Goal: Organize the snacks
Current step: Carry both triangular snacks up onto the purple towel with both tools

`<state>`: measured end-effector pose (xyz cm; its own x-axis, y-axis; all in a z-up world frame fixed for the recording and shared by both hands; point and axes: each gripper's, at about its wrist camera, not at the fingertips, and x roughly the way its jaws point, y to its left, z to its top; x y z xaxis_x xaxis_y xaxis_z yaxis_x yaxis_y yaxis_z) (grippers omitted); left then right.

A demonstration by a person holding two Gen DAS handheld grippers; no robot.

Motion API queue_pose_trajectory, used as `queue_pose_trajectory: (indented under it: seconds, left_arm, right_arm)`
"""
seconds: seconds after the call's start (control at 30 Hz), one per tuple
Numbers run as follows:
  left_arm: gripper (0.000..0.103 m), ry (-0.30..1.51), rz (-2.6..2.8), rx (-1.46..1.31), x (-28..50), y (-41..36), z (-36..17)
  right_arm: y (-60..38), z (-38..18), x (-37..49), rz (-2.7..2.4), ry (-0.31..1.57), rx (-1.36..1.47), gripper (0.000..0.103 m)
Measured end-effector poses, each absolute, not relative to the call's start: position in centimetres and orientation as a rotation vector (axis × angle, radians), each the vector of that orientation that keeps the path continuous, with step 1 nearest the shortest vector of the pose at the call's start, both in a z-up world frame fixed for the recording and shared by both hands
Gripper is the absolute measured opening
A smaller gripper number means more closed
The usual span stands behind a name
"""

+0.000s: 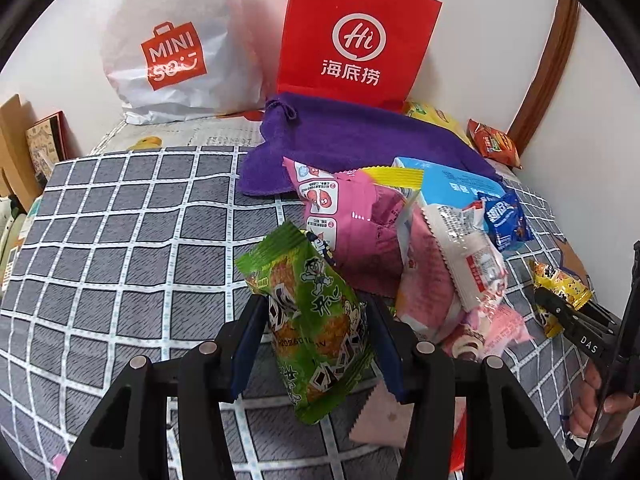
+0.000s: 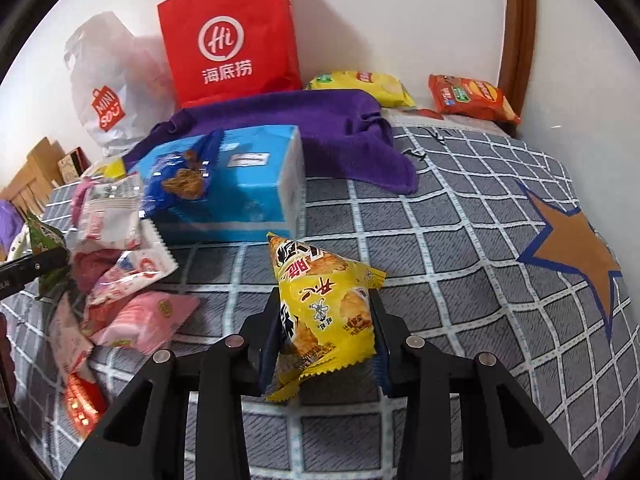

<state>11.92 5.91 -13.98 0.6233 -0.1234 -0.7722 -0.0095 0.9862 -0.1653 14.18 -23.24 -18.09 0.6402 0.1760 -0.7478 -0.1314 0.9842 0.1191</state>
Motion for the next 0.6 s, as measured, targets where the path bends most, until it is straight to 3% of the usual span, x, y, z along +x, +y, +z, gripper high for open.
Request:
queue_pose_trajectory:
  seconds: [0.6]
  left_arm:
    - [0.050,0.830,-0.198,-0.155,9.6,2.0,-6.8]
  right_arm:
    - [-22.6,-9.9,10.1,0.195,0.756,0.088,0.038]
